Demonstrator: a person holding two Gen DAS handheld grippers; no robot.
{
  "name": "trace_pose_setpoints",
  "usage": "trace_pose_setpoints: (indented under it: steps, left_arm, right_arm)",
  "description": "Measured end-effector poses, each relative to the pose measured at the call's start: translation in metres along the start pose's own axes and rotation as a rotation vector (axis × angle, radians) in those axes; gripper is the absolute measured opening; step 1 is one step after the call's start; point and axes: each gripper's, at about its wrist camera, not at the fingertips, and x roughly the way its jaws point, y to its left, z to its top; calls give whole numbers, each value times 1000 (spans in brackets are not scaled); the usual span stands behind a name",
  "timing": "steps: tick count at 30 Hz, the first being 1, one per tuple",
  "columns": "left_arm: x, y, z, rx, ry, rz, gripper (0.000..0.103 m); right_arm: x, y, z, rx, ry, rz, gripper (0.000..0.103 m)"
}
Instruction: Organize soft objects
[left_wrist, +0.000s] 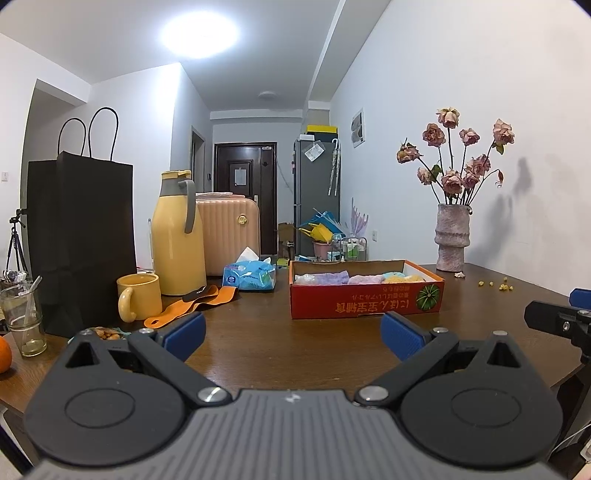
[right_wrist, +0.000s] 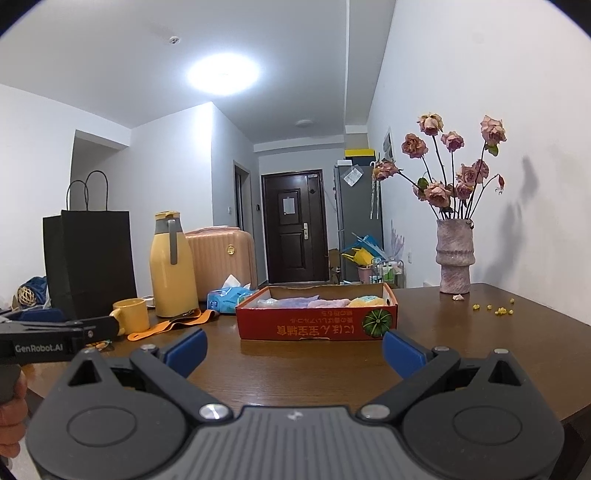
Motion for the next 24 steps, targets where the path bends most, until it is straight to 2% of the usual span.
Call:
trace_pose_setpoints:
  steps: [10,24]
  left_arm:
    - [0,0,-1,3,-1,3,103]
    - [-1,-2,-3,16,-12,7,103]
  right_arm:
    - [-4,2,1,14,-36,22,102]
    - [-1,3,0,6,-23,17,102]
